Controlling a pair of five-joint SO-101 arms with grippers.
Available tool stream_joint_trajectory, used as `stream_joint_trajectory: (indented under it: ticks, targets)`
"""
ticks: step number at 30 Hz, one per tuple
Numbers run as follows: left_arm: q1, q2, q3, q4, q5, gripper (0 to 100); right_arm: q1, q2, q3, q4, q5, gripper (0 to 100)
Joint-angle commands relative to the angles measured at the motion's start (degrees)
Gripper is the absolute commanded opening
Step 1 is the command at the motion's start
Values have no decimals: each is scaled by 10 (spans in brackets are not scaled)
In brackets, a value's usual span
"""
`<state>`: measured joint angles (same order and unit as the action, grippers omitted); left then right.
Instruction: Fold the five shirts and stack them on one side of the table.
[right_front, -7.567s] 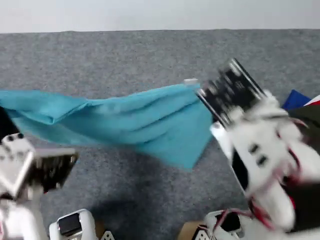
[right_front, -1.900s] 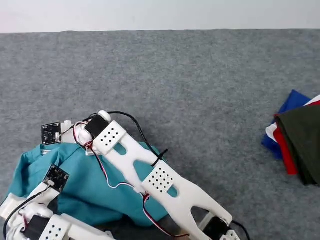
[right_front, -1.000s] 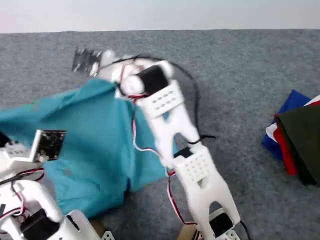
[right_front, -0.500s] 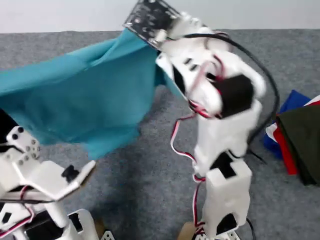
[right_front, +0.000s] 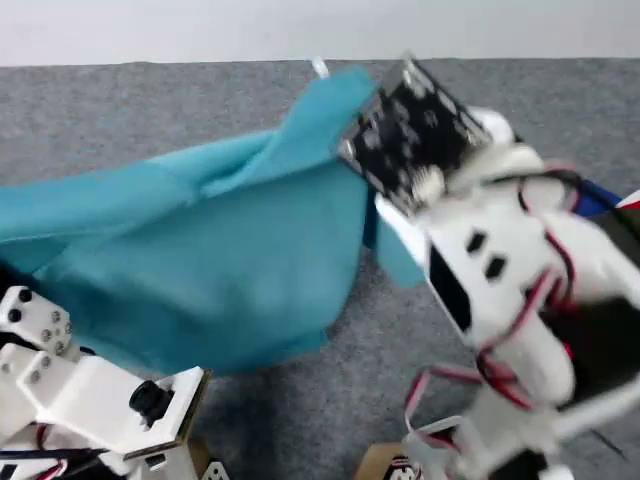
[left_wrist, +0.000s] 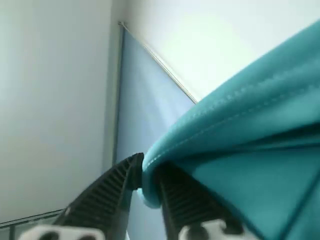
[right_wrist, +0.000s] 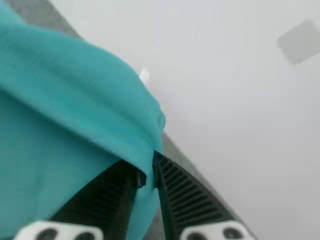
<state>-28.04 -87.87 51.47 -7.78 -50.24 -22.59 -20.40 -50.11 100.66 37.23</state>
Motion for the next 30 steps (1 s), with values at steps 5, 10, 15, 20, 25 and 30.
stream_joint_trajectory:
  ticks: [5,10,15,20,25,30]
  targets:
    - [43,0,-75,226,-2,4,10,-131,236,17,-7,11]
    - [113,1,-100,417,-4,4,10,-112,318,-13,-8,11]
    - [164,6,-28,505,-5,4,10,-67,429,-134,-8,11]
    - [169,6,175,367,-33,4,14,-8,536,-298,-3,11]
    - [170,6,371,138,-83,4,18,65,585,-428,-2,11]
    - [168,6,439,73,-87,3,39,149,585,-502,-2,11]
